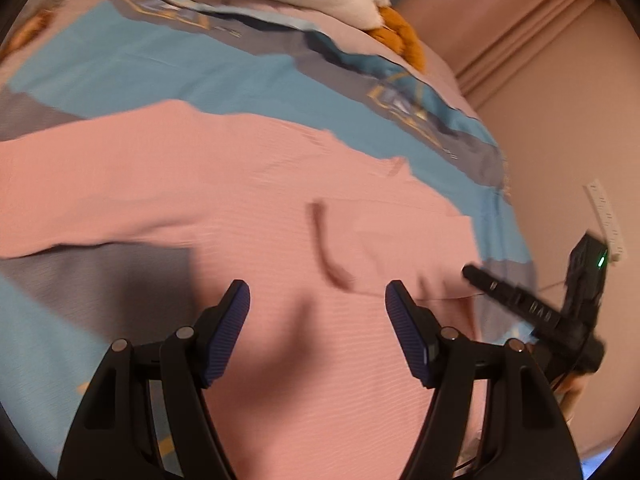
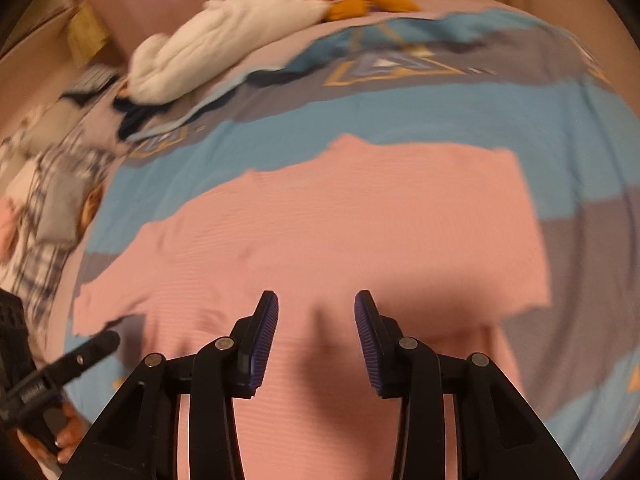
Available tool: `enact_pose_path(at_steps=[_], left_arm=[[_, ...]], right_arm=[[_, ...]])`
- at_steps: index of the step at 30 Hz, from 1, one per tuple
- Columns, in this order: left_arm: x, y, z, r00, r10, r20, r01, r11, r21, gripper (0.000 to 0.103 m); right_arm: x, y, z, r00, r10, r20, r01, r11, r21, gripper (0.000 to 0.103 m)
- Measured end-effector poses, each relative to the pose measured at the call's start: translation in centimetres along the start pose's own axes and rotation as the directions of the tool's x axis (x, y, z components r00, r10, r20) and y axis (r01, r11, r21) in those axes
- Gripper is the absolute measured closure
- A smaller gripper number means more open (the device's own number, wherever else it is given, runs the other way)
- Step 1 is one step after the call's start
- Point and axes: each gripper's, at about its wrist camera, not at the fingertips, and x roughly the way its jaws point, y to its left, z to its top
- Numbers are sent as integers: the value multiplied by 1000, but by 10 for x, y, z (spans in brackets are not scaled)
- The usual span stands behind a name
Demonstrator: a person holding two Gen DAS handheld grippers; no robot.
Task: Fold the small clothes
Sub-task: 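Lift the sleeve with the right gripper and lay it across the shirt body, then grasp the shirt's side edge with the left gripper and lift it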
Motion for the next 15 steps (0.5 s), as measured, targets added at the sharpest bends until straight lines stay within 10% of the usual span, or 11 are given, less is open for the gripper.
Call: enact_pose_path(at_steps=[15], left_arm=[[100,-22,21,987,-97,-128,94,995,-31,55]], right_arm=[[-21,-100,-42,995,-99,5,94,957,276,64]])
